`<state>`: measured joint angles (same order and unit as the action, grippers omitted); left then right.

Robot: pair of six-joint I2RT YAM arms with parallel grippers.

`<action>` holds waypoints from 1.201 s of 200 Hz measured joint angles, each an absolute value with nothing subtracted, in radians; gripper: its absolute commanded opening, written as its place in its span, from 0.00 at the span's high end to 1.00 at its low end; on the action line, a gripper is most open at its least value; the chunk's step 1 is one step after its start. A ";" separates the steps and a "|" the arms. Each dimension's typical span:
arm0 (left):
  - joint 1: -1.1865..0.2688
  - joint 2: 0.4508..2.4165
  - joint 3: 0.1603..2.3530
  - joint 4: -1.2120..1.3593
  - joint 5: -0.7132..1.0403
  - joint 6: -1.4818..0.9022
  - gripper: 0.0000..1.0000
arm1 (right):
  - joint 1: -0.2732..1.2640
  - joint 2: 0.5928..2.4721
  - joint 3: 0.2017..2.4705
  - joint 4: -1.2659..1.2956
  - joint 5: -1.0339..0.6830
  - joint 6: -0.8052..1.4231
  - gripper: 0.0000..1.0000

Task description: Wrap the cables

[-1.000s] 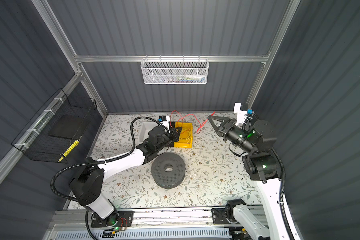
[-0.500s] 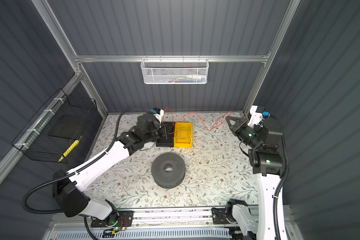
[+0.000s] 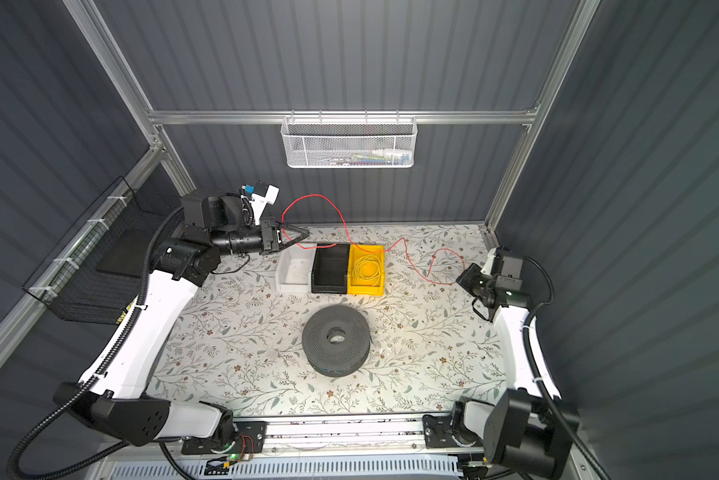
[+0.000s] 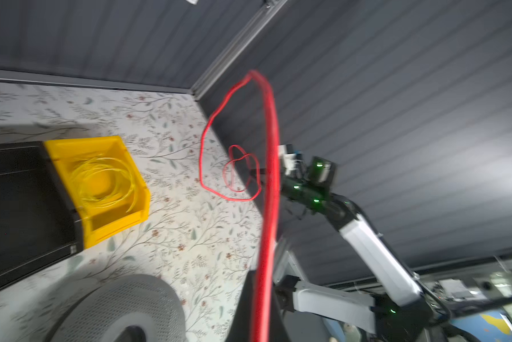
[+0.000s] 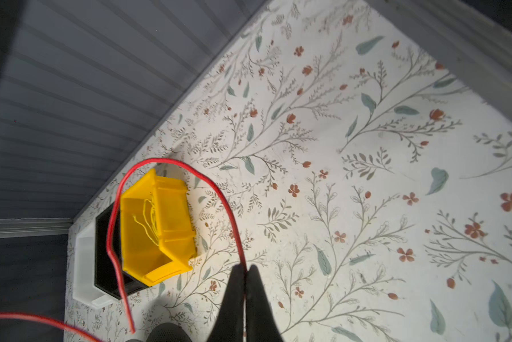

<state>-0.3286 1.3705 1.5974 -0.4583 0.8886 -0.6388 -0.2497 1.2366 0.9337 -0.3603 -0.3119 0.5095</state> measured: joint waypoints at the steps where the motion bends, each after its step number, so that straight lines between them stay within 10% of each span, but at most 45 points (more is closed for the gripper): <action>1: -0.328 1.367 1.588 -0.445 0.898 -0.654 1.00 | -0.250 1.241 0.931 -0.358 -0.313 0.509 1.00; 22: -0.328 1.330 1.477 -0.289 0.979 -0.792 1.00 | -0.243 1.253 0.889 -0.329 -0.348 0.505 0.97; 67: -0.339 1.325 1.446 -0.352 0.951 -0.828 1.00 | -0.175 1.178 0.900 -0.337 -0.460 0.463 0.39; 86: -0.342 1.317 1.410 -0.333 0.897 -0.857 1.00 | -0.149 1.132 0.938 -0.375 -0.485 0.441 0.30; 240: -0.457 1.365 1.305 -0.046 0.605 -1.086 1.00 | 0.166 1.080 1.063 -0.305 -0.746 0.483 0.22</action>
<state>-0.4568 1.3651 1.3048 -0.0456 0.6052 -1.0859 0.1658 1.0801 1.0634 -0.3046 -0.7464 0.4828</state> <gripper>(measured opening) 0.056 0.778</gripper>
